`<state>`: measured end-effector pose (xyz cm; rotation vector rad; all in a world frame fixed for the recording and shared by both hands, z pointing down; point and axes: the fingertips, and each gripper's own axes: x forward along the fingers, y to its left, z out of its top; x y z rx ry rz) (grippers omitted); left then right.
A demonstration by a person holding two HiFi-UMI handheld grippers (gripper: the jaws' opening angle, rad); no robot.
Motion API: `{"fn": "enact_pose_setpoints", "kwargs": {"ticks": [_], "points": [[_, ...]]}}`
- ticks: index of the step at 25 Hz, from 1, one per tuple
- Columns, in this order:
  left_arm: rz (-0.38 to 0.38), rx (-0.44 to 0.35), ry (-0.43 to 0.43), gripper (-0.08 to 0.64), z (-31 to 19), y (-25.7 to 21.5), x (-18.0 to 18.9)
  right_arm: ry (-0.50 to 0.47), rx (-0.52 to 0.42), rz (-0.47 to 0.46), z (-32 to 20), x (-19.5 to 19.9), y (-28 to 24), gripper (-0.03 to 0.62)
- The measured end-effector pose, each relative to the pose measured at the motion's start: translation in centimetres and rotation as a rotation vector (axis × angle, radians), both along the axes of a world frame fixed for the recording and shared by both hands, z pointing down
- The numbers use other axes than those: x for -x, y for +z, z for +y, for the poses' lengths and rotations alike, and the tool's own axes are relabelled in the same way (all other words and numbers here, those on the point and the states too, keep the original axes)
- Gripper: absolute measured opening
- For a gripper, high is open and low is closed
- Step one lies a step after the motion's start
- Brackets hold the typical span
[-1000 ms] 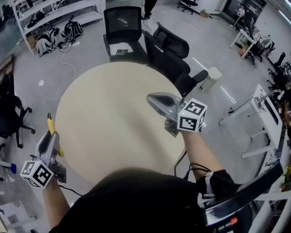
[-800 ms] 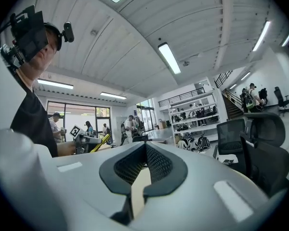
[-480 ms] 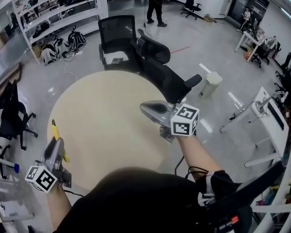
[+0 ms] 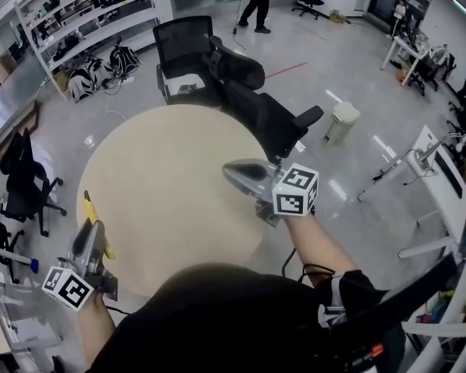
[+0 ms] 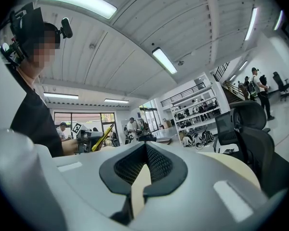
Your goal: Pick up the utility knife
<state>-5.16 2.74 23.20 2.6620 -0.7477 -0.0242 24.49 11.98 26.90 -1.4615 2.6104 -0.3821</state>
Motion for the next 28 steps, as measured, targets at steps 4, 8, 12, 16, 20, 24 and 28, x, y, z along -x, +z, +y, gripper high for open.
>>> {"fn": "enact_pose_setpoints", "kwargs": {"ticks": [4,8,12,16,20,24,28], "points": [[0.021,-0.005,0.043,0.127,-2.3,0.0,2.9,0.027,0.000,0.021,-1.6,3.7,-0.4,0.014],[0.033,-0.015,0.081,0.127,-3.4,-0.8,4.5,0.059,-0.006,0.030,-1.9,5.8,-1.9,0.014],[0.037,-0.039,0.108,0.127,-4.0,-1.2,6.5,0.088,-0.017,0.008,-2.2,8.0,-2.1,0.014],[0.047,-0.054,0.106,0.127,-3.2,-1.7,5.2,0.089,-0.013,-0.024,-1.4,6.5,-2.6,0.014],[0.073,-0.054,0.104,0.127,-4.8,-1.3,9.1,0.118,0.004,-0.054,-3.3,9.5,-2.5,0.014],[0.087,-0.037,0.098,0.126,-5.2,-0.7,9.6,0.128,0.033,-0.016,-3.9,9.8,-1.7,0.012],[0.093,-0.029,0.104,0.127,-5.4,-0.2,10.2,0.127,0.039,-0.014,-4.4,10.6,-1.3,0.012]]}}
